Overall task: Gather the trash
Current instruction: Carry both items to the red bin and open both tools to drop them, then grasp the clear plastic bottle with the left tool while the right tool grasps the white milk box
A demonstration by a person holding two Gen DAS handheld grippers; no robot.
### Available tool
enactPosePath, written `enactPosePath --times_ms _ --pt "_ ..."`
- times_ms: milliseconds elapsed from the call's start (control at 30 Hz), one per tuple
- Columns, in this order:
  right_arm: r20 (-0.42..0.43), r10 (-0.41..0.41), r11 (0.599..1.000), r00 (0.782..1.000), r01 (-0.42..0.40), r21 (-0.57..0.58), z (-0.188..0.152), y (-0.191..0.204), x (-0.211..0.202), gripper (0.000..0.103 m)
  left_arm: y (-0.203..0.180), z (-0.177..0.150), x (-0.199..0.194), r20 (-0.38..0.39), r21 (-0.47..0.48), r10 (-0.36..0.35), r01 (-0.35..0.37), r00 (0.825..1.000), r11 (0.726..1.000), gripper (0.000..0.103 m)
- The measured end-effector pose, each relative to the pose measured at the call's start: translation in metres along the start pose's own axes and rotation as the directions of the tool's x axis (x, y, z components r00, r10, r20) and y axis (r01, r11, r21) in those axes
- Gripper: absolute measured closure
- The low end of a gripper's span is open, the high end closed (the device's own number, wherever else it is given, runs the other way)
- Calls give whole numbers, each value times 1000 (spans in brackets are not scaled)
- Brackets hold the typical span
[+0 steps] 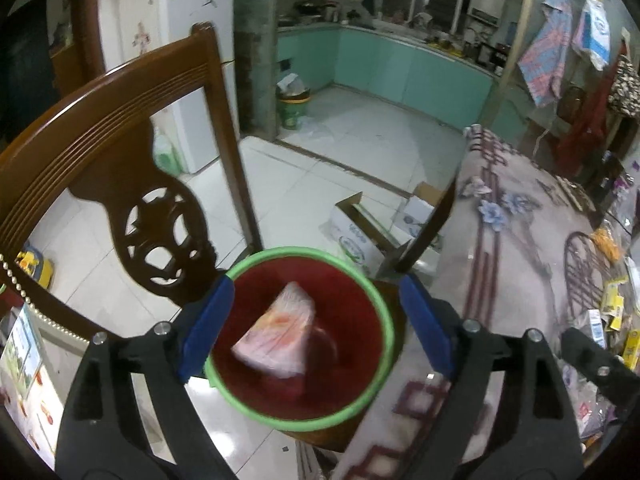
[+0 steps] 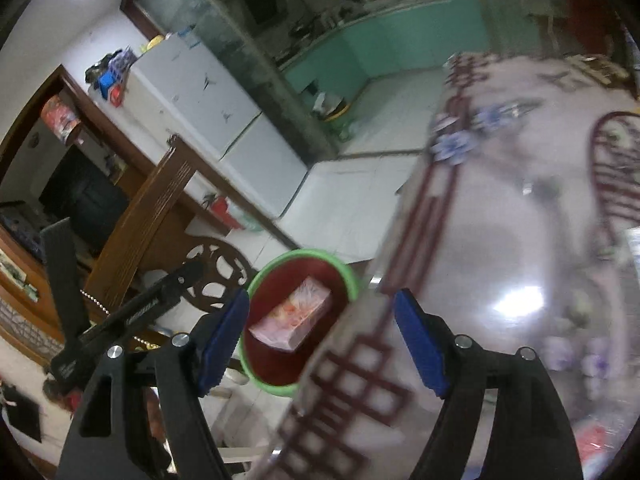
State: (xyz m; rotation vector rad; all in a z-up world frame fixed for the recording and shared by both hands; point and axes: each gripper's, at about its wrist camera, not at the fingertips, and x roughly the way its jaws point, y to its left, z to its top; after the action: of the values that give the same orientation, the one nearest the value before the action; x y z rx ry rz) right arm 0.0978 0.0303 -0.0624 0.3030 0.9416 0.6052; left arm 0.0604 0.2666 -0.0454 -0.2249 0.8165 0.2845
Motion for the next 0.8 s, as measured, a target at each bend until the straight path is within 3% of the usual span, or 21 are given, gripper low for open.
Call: enactPosePath --times_ms 167,333,467,567,700,800 --pt "63 -82 996 995 84 -33 -7 -27 -63 28 -35 -2 -8 9 43 -65 64 998 997 18" --pt "123 -192 977 974 201 -68 -15 -60 -124 27 -93 -10 -20 -3 126 -163 162 987 979 18" --pt "165 -275 957 947 285 -43 -18 -91 -164 27 -146 -22 -33 -20 207 -243 242 970 948 17" --pt "206 -337 937 919 348 -17 -21 -118 -193 27 -184 -32 -43 -48 217 -325 328 944 920 15" --pt "234 -402 913 885 408 22 -24 -153 -213 27 -229 -51 -52 -88 271 -377 386 922 882 13" --pt "218 -413 909 884 413 50 -26 -172 -217 27 -254 -67 -56 -135 330 -390 413 911 849 12"
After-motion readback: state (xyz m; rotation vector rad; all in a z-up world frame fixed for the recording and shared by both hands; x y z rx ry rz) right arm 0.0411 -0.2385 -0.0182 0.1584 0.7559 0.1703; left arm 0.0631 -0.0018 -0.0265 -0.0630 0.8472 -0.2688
